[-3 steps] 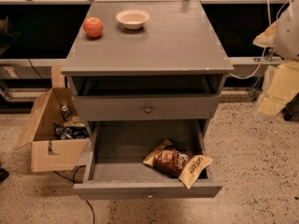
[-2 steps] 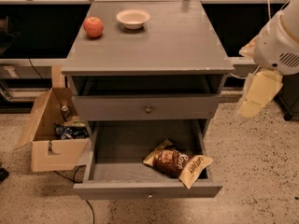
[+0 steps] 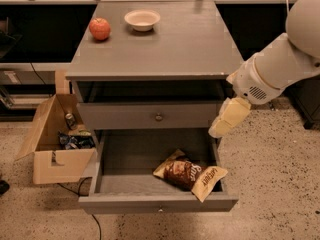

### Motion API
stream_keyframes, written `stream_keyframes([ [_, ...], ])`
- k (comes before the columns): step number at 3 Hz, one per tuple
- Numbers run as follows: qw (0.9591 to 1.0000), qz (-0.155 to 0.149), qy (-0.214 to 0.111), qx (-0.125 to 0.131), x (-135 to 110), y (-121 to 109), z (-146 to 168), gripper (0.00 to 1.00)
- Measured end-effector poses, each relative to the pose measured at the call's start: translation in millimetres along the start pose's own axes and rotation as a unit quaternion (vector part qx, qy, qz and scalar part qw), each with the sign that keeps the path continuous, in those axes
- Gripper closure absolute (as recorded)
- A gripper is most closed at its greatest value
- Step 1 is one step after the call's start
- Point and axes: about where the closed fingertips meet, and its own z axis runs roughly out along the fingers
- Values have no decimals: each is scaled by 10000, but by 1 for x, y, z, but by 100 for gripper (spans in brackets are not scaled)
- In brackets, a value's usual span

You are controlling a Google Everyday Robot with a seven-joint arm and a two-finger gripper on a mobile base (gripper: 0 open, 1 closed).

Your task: Pick brown chip bag from middle drawer and place on counter

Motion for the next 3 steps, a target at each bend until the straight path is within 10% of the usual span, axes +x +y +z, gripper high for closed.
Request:
stream_keyframes([
  [1,10000,1,0,-1,0,0,0,0],
  [3,9979,442,-299,-379,51,9,142,0],
])
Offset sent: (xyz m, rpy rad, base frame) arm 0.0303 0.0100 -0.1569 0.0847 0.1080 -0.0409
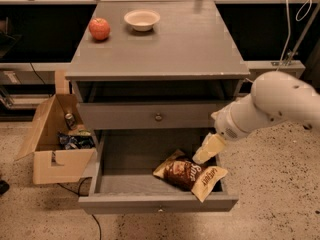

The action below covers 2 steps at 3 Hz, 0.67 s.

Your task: Pick brown chip bag from middle drawer and place on counter

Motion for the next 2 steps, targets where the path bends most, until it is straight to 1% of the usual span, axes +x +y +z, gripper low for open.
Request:
stream_keyframes([
  [1,9998,129,-21,-135,20,3,68,0],
  [2,9993,315,-44,-181,37,-2,118,0],
])
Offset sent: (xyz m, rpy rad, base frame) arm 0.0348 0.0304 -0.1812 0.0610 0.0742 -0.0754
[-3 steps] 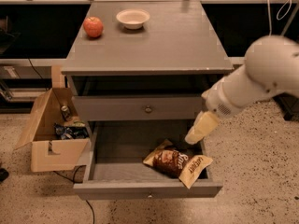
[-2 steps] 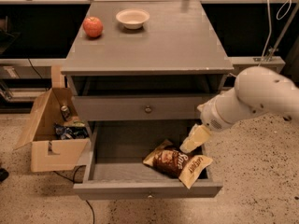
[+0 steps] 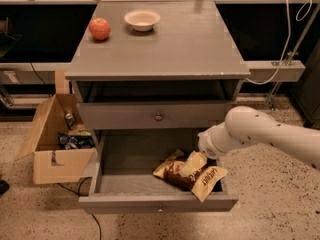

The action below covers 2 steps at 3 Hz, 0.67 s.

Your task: Pick brown chip bag from middle drawer and place on counter

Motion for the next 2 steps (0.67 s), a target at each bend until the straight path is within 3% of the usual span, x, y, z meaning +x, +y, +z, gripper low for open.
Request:
stream_keyframes([
  [1,9994,264,218,25,22,-13,60,0],
  [2,9980,437,461,15,35,-19,96,0],
])
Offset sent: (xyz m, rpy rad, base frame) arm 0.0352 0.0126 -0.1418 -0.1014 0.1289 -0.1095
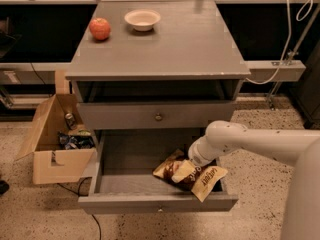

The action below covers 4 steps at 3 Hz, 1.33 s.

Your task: Pick brown chip bag from middle drawer and place on counter

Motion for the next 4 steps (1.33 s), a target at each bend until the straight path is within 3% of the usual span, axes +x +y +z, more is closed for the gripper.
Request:
stream_keyframes([
  [1,9995,172,255,-63,14,-7,32,0],
  [2,9982,418,387,-187,29,-14,64,24],
  [3,9980,511,312,-221,30,-17,73,46],
  [4,9985,433,-284,-193,12,-14,53,70],
])
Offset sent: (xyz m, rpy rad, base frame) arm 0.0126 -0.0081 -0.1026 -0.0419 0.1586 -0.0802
